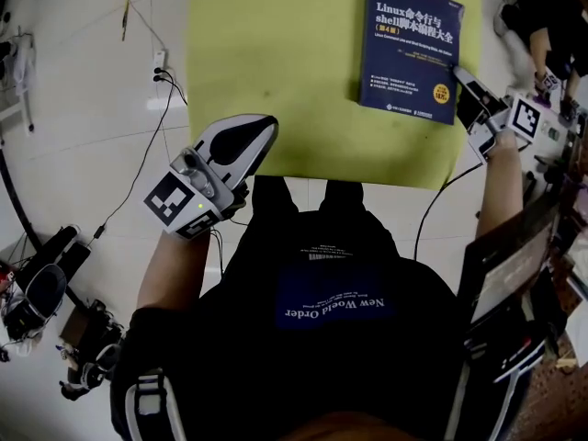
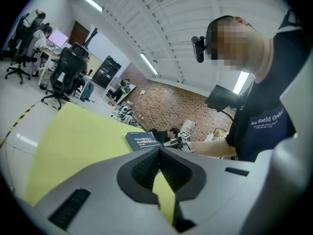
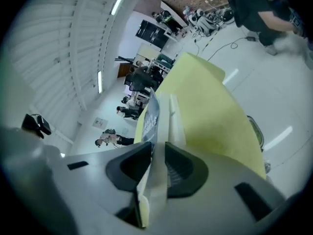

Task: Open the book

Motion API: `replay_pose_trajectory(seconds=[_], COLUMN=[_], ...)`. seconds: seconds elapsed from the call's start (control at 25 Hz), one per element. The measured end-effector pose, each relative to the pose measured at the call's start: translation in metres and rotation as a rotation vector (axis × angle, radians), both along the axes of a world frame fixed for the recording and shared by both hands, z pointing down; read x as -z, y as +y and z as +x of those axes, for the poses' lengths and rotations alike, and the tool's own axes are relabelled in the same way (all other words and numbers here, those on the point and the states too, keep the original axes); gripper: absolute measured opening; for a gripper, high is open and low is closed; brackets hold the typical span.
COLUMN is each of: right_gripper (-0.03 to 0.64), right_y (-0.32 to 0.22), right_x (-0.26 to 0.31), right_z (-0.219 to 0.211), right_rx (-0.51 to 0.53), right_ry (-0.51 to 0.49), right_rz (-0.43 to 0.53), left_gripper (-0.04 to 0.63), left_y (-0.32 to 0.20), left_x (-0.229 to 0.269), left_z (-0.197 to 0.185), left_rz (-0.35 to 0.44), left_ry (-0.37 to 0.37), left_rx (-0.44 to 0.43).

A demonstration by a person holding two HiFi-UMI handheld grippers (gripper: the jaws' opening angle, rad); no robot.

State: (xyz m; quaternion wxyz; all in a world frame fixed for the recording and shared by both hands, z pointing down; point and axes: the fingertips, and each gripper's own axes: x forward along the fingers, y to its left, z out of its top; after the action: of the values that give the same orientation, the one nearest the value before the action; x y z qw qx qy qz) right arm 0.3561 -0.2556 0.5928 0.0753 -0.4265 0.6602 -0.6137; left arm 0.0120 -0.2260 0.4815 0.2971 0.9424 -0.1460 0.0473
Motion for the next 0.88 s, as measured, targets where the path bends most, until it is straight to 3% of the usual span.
replay_pose_trajectory(seconds=[0.08,0.12,0.2,0.36,0.48,0.64,0.88], right_gripper=[0.083,0.118,0.140,0.135,0.070,0.038,0.028], right_y=[-0.001,-0.002,-0.003,0.001,0.003,0.005,-0.005], right_x=[0.016,0.021,0.021,-0.008,-0.015,0.016,0.089], right_z=[-0.005,-0.009,-0.012,-0.008,-0.008,-0.018,-0.059], right_rx=[0.028,0.047,0.069,0.109,0.140,0.138,0.236], right_ry=[-0.049,-0.067,-0.071,0.036,0.096,0.076,0.107], right_rz=[0.043,0.058,0.049,-0.060,-0.085,-0.041,0.077], left_gripper=[0.002,0.002,0.002,0.002,0.002,0.002,0.002], left_y=[0.000,0.001,0.003,0.006,0.008,0.009,0.013], left_x=[-0.001,-0.001,-0.002,0.001,0.006,0.007,0.013], left_z=[-0.003,-0.005,-0.006,-0.003,-0.004,-0.014,-0.022], left_rz=[-0.002,-0.003,-0.006,-0.007,-0.006,-0.008,0.001], left_ry=[0.002,0.003,0.008,0.015,0.018,0.022,0.040], left_rx=[0.002,0.003,0.005,0.005,0.013,0.030,0.046])
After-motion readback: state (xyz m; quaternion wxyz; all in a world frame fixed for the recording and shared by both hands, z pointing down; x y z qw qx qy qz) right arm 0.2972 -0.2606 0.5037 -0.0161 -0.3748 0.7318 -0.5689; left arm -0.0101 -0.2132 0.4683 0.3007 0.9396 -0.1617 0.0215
